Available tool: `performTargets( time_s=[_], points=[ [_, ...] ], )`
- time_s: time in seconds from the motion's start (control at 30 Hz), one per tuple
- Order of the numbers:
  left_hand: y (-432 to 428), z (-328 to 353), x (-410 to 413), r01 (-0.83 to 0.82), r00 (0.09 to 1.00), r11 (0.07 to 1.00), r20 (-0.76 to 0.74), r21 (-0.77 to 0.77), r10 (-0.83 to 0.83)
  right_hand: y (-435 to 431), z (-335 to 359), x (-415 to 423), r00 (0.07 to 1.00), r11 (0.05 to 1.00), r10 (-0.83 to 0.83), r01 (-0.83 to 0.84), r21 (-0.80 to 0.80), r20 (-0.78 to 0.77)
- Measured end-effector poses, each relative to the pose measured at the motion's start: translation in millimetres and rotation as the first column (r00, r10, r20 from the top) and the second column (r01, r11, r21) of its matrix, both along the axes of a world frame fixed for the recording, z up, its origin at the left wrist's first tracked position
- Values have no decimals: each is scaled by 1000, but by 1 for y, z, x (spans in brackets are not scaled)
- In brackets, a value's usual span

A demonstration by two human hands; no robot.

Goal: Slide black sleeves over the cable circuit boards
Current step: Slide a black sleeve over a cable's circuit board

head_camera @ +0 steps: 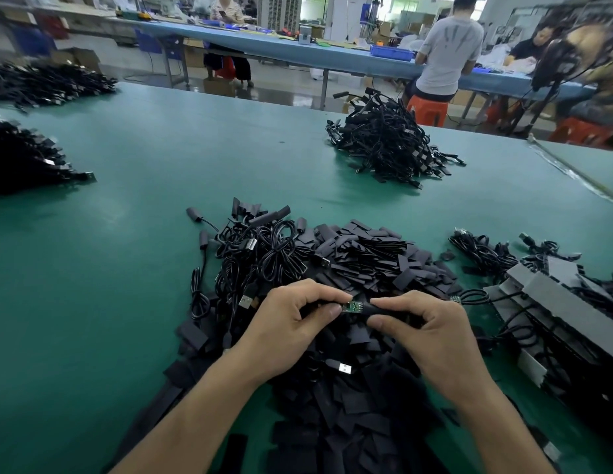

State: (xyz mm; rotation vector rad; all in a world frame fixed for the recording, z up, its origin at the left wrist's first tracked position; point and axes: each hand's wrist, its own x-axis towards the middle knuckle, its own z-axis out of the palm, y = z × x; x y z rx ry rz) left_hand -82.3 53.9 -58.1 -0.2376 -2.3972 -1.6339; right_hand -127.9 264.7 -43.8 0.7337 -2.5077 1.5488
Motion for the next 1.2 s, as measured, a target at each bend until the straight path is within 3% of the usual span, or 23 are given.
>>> performTargets(
  time_s=[0.23, 0.43, 0.67, 0.8, 1.0, 1.2],
  points=[
    [0, -2, -1, 4, 999, 1000, 45, -16, -3, 5, 1, 0, 998, 997, 52, -55, 62, 41],
    [0, -3, -2, 1, 997, 999, 76, -35, 1, 5, -2, -3, 997, 998, -6, 2, 55, 83],
    [0, -2, -1, 13, 996, 999, 94, -40, -9, 7, 0, -3, 983, 997, 71, -74, 13, 168],
    [-1, -2, -1, 35, 996, 998, 85, -47, -31, 2, -3, 0, 998, 995, 30, -35, 94, 51],
    [-1, -3, -1, 71, 991, 997, 113, 2, -71, -5, -5, 3, 994, 990, 105, -105, 90, 5],
    [-2, -2, -1, 33, 996, 997, 76, 66, -38, -11, -7, 5, 989, 996, 46, -35, 83, -139]
  ],
)
